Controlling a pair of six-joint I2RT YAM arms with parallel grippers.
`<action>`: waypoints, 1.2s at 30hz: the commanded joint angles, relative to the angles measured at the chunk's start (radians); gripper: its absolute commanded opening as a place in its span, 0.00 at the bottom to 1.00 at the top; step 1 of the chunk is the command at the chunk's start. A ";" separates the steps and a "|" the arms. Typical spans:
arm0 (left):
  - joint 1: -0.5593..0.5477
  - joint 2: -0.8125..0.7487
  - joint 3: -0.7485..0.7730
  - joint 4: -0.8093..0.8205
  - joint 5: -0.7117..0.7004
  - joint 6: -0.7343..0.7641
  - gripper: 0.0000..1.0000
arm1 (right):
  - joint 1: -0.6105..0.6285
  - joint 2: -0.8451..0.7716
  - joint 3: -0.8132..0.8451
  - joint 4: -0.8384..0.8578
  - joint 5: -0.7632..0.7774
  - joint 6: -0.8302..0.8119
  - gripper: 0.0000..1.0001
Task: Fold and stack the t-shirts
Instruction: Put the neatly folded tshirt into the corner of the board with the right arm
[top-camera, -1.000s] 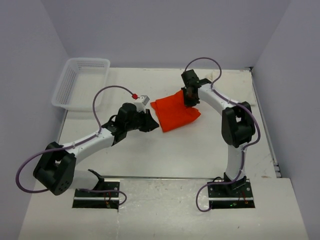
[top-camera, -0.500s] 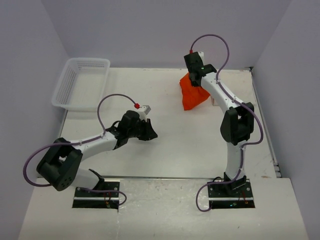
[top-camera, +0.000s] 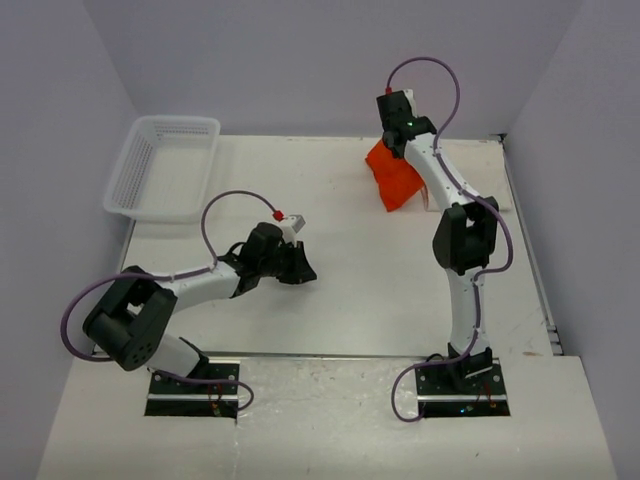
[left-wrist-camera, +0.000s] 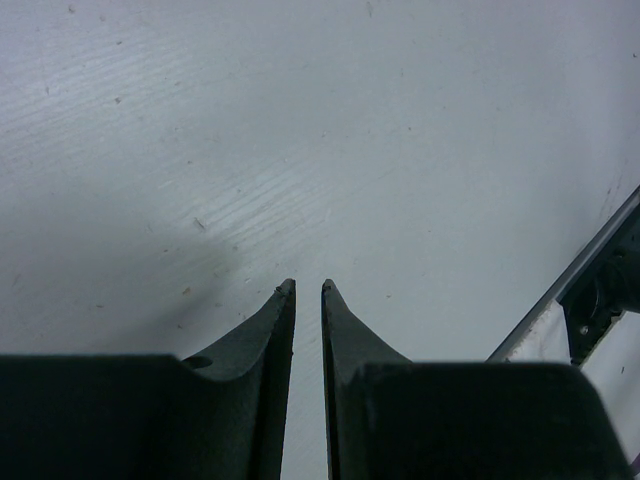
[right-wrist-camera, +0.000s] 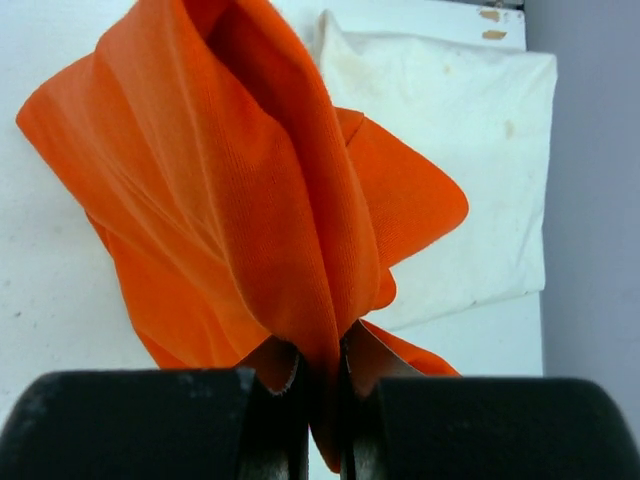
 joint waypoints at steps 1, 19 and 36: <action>-0.004 0.015 0.014 0.044 0.021 0.028 0.17 | -0.022 0.016 0.122 0.027 0.053 -0.093 0.00; -0.001 0.081 0.039 0.036 0.029 0.048 0.17 | -0.091 -0.056 0.043 0.088 0.040 -0.135 0.00; -0.002 0.073 0.036 0.032 0.047 0.044 0.17 | -0.066 -0.174 -0.032 0.093 0.027 -0.113 0.00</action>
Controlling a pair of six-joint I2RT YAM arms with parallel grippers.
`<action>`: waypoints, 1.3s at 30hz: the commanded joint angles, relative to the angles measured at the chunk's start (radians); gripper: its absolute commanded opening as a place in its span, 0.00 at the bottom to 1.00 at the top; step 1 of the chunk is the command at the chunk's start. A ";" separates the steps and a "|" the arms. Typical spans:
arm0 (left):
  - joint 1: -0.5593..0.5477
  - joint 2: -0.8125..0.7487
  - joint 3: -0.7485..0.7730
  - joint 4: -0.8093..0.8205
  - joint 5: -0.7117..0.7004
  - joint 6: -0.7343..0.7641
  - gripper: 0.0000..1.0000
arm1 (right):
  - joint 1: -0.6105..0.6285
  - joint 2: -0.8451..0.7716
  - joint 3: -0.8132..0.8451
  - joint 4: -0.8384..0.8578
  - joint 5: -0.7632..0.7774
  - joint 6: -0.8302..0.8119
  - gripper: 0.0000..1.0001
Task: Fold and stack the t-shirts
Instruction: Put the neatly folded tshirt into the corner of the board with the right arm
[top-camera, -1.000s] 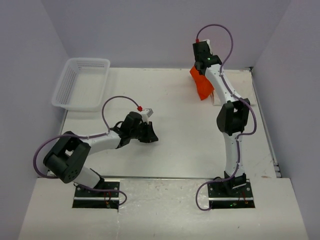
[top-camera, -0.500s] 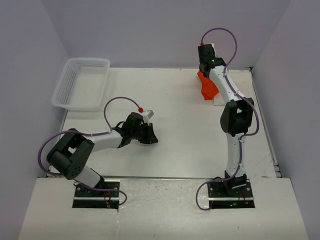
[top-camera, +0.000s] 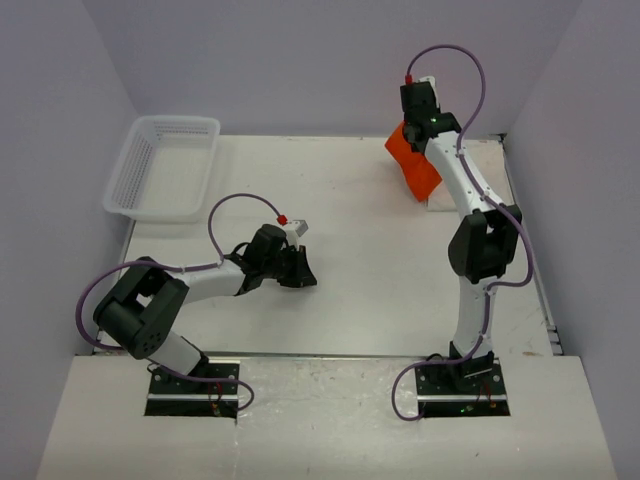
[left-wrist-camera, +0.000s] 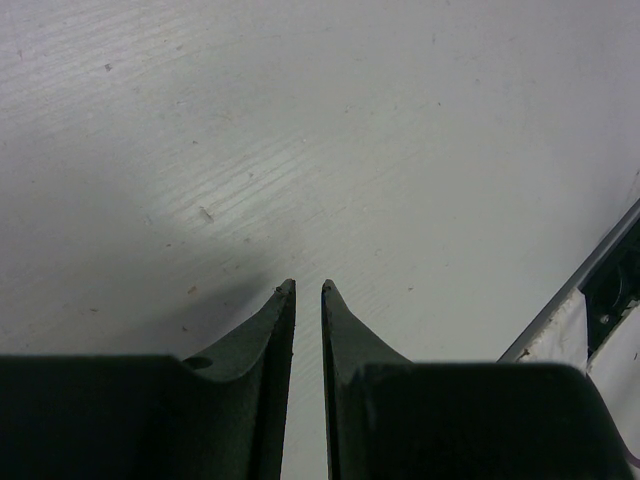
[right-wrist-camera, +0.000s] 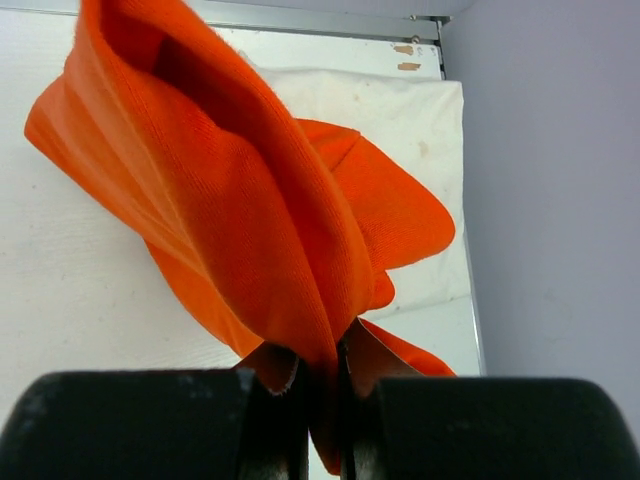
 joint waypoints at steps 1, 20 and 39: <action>-0.003 -0.008 0.027 0.031 0.016 0.028 0.17 | 0.004 -0.049 0.034 0.031 0.025 -0.002 0.00; -0.003 -0.023 -0.007 -0.001 0.013 0.052 0.17 | -0.102 0.122 0.117 -0.018 0.087 0.021 0.00; -0.007 -0.070 -0.114 0.016 0.068 -0.024 0.18 | -0.298 0.288 0.187 -0.055 0.003 0.109 0.00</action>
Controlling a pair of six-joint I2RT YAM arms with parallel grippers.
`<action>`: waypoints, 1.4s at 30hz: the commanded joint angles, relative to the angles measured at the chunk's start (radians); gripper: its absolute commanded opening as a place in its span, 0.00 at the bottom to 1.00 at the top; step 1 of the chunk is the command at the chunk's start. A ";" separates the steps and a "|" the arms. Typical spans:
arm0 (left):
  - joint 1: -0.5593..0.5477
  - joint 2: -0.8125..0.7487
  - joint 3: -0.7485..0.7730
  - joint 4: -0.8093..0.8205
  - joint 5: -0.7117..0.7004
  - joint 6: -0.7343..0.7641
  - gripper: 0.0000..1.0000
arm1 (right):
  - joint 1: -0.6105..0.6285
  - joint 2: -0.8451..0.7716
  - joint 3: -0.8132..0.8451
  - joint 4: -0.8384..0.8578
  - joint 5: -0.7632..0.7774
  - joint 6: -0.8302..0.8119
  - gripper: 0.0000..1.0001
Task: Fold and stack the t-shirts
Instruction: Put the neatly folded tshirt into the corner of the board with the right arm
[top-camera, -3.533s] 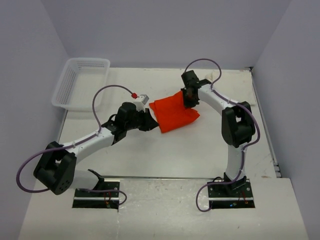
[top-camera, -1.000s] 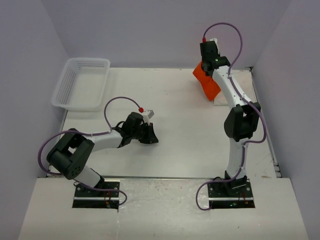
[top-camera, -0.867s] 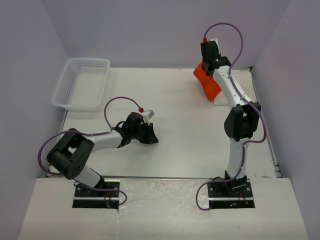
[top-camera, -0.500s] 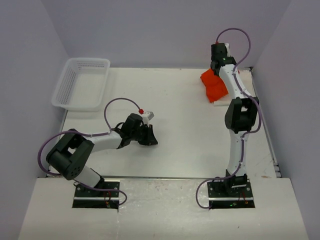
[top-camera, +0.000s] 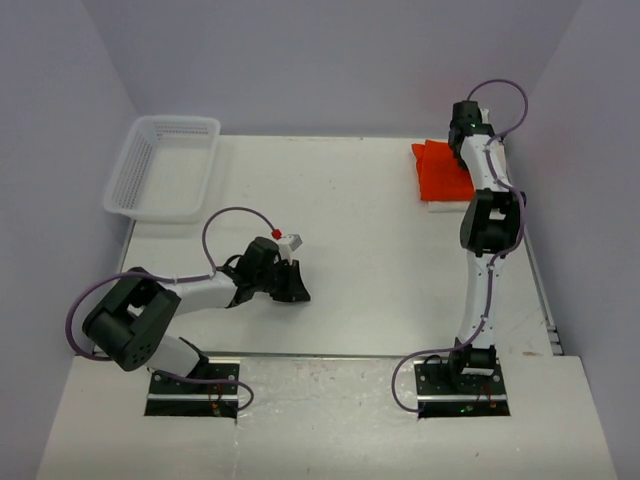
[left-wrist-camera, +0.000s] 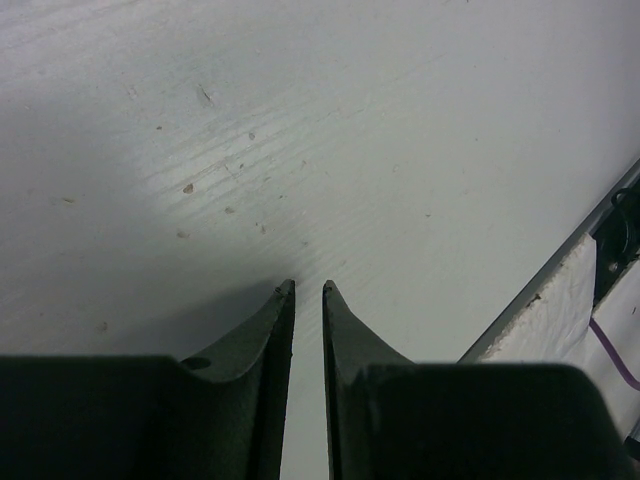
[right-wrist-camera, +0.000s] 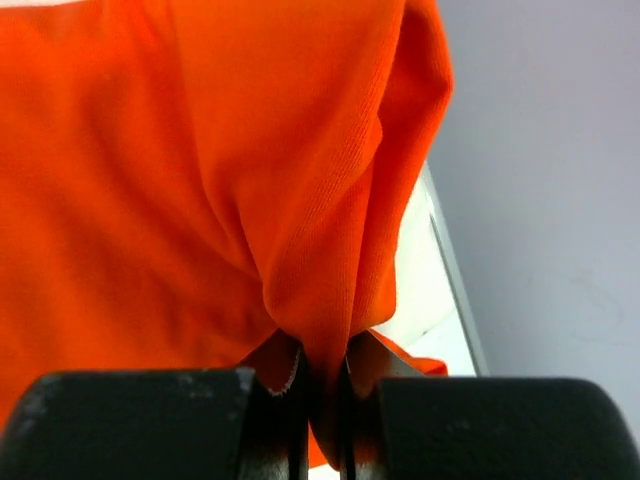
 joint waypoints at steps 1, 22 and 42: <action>-0.007 0.008 0.016 0.017 0.015 -0.013 0.18 | 0.010 -0.100 -0.089 0.063 -0.011 0.046 0.00; -0.019 -0.003 0.032 -0.025 0.026 -0.013 0.18 | -0.039 -0.107 -0.059 0.078 0.061 0.049 0.00; -0.091 -0.002 0.038 -0.054 0.017 -0.057 0.19 | -0.005 -0.231 -0.052 0.082 -0.010 0.061 0.99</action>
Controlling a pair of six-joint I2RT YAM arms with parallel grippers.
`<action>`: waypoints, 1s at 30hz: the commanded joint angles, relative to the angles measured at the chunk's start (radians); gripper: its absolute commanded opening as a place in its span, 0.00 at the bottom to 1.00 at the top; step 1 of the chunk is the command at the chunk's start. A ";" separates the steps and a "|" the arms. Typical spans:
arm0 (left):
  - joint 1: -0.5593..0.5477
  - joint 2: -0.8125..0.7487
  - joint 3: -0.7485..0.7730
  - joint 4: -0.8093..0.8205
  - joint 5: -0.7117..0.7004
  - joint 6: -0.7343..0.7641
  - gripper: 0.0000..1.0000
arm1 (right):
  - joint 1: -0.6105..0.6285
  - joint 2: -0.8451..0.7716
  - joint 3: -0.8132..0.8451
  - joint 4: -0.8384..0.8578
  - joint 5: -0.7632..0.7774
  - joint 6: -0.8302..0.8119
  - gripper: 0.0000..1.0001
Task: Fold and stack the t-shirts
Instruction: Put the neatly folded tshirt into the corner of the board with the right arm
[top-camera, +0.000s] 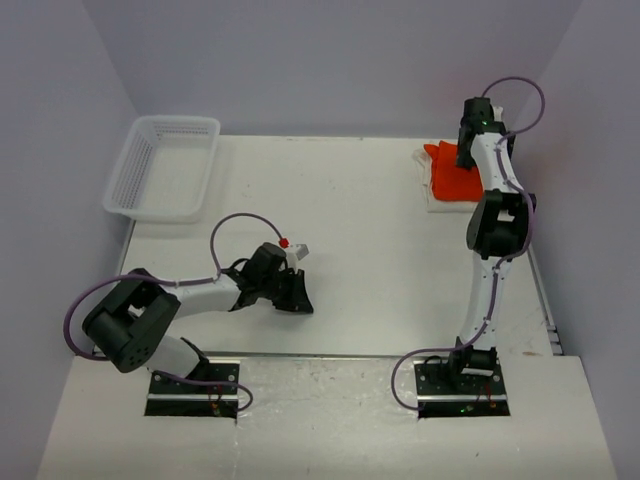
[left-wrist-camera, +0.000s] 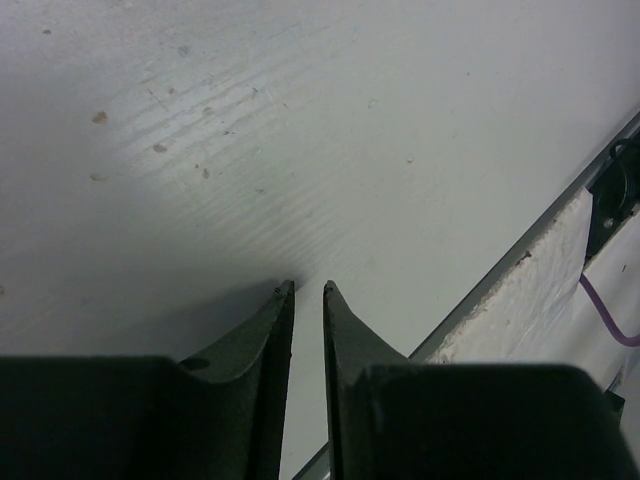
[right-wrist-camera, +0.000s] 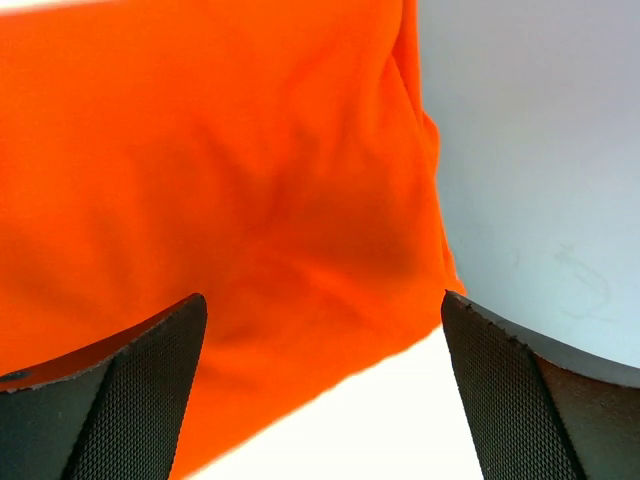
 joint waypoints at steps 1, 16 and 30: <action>-0.049 0.004 0.033 0.032 -0.019 -0.039 0.19 | 0.044 -0.193 -0.008 0.101 0.015 -0.025 0.99; -0.115 0.150 0.372 0.098 -0.063 -0.016 0.00 | 0.068 -0.357 -0.299 0.059 -0.276 0.148 0.00; -0.138 0.216 0.432 0.143 -0.006 -0.076 0.00 | 0.077 -0.157 -0.153 -0.040 -0.555 0.091 0.68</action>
